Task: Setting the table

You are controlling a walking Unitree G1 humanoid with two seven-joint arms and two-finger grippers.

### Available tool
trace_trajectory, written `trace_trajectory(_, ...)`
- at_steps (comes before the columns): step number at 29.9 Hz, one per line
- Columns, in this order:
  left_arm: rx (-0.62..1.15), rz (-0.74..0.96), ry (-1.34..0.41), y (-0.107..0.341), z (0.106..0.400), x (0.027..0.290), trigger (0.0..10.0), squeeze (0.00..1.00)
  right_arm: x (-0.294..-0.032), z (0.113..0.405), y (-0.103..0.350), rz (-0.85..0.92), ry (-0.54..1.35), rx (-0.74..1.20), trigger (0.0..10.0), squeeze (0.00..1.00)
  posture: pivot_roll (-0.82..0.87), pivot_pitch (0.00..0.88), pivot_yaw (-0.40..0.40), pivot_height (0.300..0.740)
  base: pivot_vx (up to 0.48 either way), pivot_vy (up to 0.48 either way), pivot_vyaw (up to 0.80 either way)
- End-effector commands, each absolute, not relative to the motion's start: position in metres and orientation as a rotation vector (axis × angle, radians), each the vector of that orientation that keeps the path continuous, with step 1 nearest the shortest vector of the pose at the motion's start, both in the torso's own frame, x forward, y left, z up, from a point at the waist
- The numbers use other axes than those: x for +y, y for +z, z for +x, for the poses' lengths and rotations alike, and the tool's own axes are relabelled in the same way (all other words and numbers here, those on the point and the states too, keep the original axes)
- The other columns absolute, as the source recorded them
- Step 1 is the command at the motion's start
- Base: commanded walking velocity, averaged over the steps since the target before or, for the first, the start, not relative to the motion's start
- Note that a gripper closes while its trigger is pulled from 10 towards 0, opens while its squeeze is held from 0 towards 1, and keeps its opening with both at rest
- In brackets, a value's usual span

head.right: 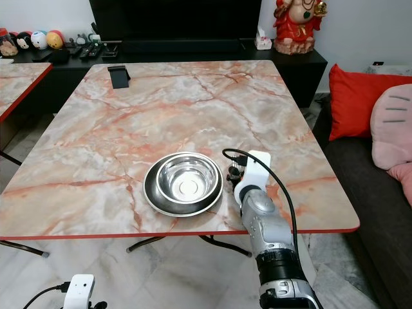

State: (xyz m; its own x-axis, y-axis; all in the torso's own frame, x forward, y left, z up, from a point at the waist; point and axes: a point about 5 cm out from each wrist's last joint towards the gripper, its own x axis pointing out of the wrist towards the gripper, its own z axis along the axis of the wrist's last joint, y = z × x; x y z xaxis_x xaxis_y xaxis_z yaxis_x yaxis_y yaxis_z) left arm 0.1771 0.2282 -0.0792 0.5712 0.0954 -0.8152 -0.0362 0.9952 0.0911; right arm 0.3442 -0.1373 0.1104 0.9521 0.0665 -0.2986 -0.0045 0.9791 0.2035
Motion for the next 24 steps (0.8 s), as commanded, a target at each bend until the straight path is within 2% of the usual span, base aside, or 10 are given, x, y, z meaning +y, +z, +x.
trace_trajectory(1,0.978,0.068,0.076,-0.081,0.174,0.229,10.0,0.0,-0.139,0.35,0.131,0.227,0.036,0.216,10.0,0.0,-0.05,0.0,0.011,0.74,0.0,0.0,0.0)
trace_trajectory(9,0.978,0.068,0.075,-0.081,0.174,0.229,10.0,0.0,-0.16,0.356,0.141,0.22,-0.037,0.167,10.0,0.0,-0.06,0.0,0.014,0.74,0.0,0.0,0.0)
trace_trajectory(18,0.98,0.066,0.072,-0.08,0.175,0.229,10.0,0.0,-0.184,0.361,0.125,0.135,-0.12,0.253,10.0,0.0,-0.05,0.0,0.021,0.74,0.0,0.0,0.0)
trace_trajectory(22,0.981,0.069,0.068,-0.08,0.175,0.229,10.0,0.0,-0.188,0.362,0.121,0.121,-0.128,0.271,10.0,0.0,-0.05,0.0,0.023,0.74,0.0,0.0,0.0)
trace_trajectory(24,0.979,0.075,0.066,-0.08,0.175,0.23,10.0,0.0,-0.189,0.362,0.126,0.101,-0.117,0.214,10.0,0.0,-0.06,0.0,0.025,0.74,0.0,0.0,0.0)
